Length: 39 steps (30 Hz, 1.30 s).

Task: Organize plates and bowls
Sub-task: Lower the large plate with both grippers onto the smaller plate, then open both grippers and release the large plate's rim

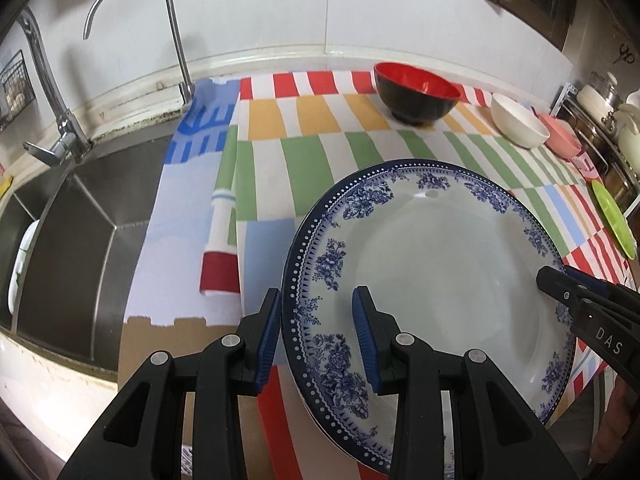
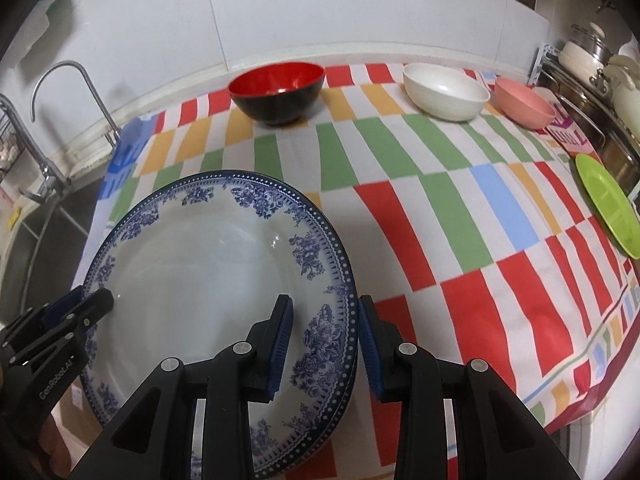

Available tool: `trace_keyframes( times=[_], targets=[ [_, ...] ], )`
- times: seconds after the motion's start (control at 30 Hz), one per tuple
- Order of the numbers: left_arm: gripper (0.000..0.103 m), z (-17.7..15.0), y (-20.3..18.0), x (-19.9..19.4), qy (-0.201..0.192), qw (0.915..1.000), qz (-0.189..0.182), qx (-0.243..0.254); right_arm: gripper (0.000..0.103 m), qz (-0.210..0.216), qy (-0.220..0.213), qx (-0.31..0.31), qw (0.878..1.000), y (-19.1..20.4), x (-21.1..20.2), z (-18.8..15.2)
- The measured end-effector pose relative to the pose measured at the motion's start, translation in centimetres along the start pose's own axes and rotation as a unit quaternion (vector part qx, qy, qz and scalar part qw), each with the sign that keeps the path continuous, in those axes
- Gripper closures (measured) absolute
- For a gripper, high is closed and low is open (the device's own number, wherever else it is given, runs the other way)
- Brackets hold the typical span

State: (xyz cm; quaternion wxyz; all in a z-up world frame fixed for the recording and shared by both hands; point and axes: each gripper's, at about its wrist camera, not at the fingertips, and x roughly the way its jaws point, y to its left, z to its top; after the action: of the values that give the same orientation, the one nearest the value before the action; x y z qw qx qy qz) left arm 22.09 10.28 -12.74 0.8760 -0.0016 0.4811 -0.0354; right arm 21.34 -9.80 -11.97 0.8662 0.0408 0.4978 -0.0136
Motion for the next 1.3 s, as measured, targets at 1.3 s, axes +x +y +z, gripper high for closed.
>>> trace_keyframes(
  times=[1.3],
  targets=[
    [0.037, 0.1, -0.8, 1.2, -0.002, 0.9987, 0.029, 0.041, 0.055, -0.008, 0.025, 0.003, 1.000, -0.4, 1.8, -0.7]
  ],
)
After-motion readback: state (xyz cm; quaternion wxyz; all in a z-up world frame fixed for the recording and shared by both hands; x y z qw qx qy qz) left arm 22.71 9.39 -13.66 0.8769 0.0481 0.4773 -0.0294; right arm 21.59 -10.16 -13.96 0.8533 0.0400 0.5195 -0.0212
